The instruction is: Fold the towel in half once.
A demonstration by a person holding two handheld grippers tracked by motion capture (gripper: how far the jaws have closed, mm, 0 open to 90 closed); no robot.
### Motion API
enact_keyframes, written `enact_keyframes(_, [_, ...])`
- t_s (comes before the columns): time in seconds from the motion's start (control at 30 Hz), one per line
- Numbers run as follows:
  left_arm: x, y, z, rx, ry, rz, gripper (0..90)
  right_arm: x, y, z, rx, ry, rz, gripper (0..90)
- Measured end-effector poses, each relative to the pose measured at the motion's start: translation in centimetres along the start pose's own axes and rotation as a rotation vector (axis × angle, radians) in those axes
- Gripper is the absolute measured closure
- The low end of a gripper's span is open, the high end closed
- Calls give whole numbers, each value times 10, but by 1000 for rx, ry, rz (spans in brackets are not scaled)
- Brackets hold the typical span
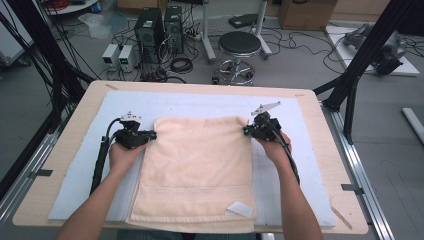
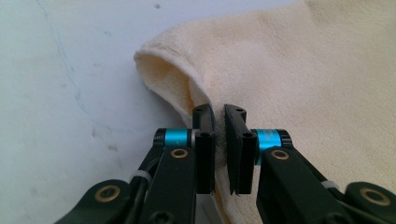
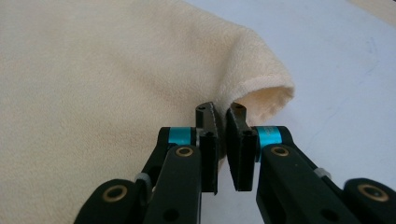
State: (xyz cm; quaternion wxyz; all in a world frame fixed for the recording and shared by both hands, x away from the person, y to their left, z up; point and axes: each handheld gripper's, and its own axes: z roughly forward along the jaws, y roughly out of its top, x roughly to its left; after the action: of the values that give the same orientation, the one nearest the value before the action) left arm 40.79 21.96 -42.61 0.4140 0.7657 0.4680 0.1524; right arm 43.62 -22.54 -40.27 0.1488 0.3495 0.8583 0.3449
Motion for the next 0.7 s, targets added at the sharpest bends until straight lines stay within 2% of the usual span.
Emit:
enact_keyframes(0.13, [10,15,8,-26,39,-34,822,-10,16,9,8,-30,22,817])
enact_keyframes(0.2, [13,13,12,-14,37,-36,776,-11,16,14,14,-32,36,650])
enact_keyframes(0.23, [13,11,12,4,38,-14,721,-12,14,16,42,-36,50,595])
enact_keyframes(0.27, [13,11,11,20,34,10,684,-12,12,16,51,-30,45,581])
enact_keyframes(0.3, [13,9,8,47,29,47,647,-11,10,14,49,-28,39,566])
enact_keyframes(0.33, [12,8,5,54,36,70,600,-8,7,8,31,-37,20,553])
enact_keyframes(0.37, [11,7,1,46,37,84,576,-8,4,3,12,-32,13,542])
enact_keyframes(0.43, [9,4,-10,16,2,84,563,-4,-2,-7,-7,-18,11,529])
enact_keyframes(0.5, [4,1,-18,6,-16,109,546,3,-8,-16,-26,-2,-15,526])
enact_keyframes(0.67, [-16,-11,-44,-22,-91,190,519,32,-22,-36,-55,65,-84,500])
enact_keyframes(0.7, [-21,-15,-49,-38,-102,201,506,41,-25,-40,-52,76,-113,480])
